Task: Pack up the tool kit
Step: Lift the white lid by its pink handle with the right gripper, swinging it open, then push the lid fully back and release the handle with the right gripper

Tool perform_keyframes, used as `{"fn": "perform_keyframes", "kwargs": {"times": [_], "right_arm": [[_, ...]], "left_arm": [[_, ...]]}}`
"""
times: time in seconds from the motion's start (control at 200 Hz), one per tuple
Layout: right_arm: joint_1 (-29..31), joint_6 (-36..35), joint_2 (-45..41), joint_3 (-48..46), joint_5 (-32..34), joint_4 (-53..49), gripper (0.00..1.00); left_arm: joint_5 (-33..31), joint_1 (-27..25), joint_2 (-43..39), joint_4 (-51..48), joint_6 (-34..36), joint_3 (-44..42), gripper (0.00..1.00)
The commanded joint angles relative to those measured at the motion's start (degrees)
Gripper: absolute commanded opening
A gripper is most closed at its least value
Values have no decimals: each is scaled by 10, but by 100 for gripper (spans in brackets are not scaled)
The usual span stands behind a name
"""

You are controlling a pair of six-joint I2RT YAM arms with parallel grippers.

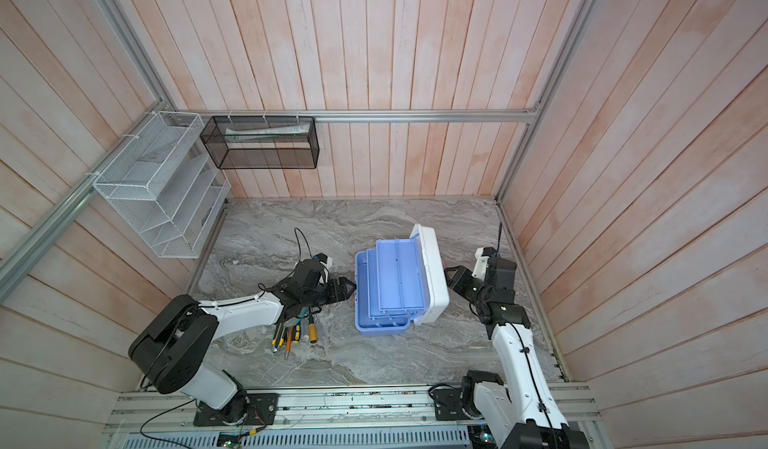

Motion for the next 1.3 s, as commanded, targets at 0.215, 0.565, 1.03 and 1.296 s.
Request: {"fn": "perform_keyframes", "kwargs": {"times": [0.215,0.565,1.03,1.296], "right_arm": [[-11,-47,-10,65,60,-55,49],[10,-92,19,88,13,-64,41],[177,-124,94,144,142,-61,41],[220,-136,146,188,152,-49,41]], "left_arm": [[7,-11,-5,-2,24,-1,88],[22,-29,-28,56,26,-29,88],[50,-85,-3,97,26,-9,88],[44,-129,10,84,30,21,88]]}}
